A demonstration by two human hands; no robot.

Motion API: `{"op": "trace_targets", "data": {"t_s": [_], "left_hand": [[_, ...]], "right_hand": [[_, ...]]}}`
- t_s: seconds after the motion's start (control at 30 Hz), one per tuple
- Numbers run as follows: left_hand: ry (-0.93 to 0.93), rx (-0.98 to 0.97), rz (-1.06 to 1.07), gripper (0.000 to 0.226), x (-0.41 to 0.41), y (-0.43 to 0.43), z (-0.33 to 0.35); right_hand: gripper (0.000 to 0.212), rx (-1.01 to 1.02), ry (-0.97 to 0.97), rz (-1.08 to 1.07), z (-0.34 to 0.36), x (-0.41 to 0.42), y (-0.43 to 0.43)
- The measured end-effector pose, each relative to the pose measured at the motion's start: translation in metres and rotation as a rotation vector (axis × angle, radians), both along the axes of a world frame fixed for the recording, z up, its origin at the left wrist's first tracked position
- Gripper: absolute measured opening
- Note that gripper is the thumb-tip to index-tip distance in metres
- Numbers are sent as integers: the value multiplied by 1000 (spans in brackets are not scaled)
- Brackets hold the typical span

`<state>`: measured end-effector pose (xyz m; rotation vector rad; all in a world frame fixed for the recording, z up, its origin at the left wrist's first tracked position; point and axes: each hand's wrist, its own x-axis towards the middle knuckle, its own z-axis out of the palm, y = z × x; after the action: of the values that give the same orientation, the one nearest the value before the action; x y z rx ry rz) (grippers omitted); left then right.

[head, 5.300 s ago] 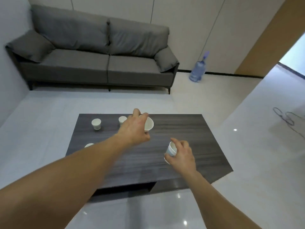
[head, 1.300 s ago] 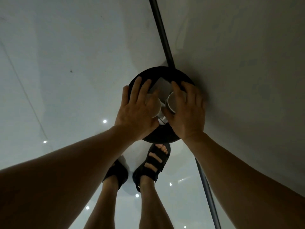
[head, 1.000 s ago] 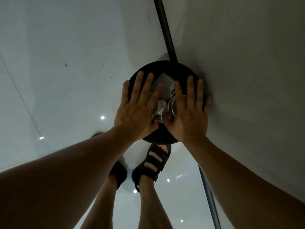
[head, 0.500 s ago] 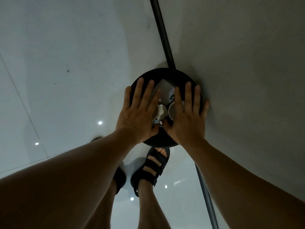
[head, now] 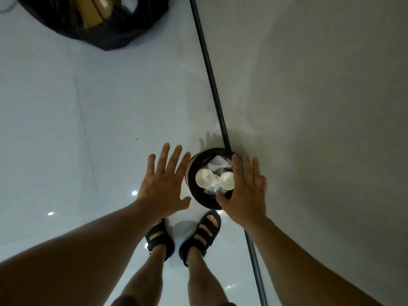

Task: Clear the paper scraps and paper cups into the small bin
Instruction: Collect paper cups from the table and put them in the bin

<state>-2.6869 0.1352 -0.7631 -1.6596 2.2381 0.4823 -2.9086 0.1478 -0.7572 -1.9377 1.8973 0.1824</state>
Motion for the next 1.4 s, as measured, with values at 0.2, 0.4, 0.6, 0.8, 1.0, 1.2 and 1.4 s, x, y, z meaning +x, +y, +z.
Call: {"op": "trace_targets", "data": {"t_s": [0.2, 0.4, 0.6, 0.8, 1.0, 1.2, 1.4], "left_hand": [[-22, -31, 165, 117, 46, 19, 129], [-62, -76, 510, 109, 86, 73, 246], [-75, -207, 874, 104, 90, 164, 330], [-118, -288, 1295, 102, 92, 301, 379], [-226, -365, 1696, 102, 98, 478, 419], [-324, -424, 2022, 103, 86, 668, 440], [-445, -440, 2248, 102, 52, 861, 460]], "right_hand": [[93, -53, -6, 138, 127, 58, -7], [90, -79, -41, 334, 223, 102, 15], [88, -68, -92, 659, 280, 139, 69], [87, -86, -114, 985, 328, 184, 143], [85, -106, -166, 1326, 376, 252, 268], [84, -140, -285, 1614, 413, 312, 437], [85, -113, -364, 1860, 428, 347, 638]]}}
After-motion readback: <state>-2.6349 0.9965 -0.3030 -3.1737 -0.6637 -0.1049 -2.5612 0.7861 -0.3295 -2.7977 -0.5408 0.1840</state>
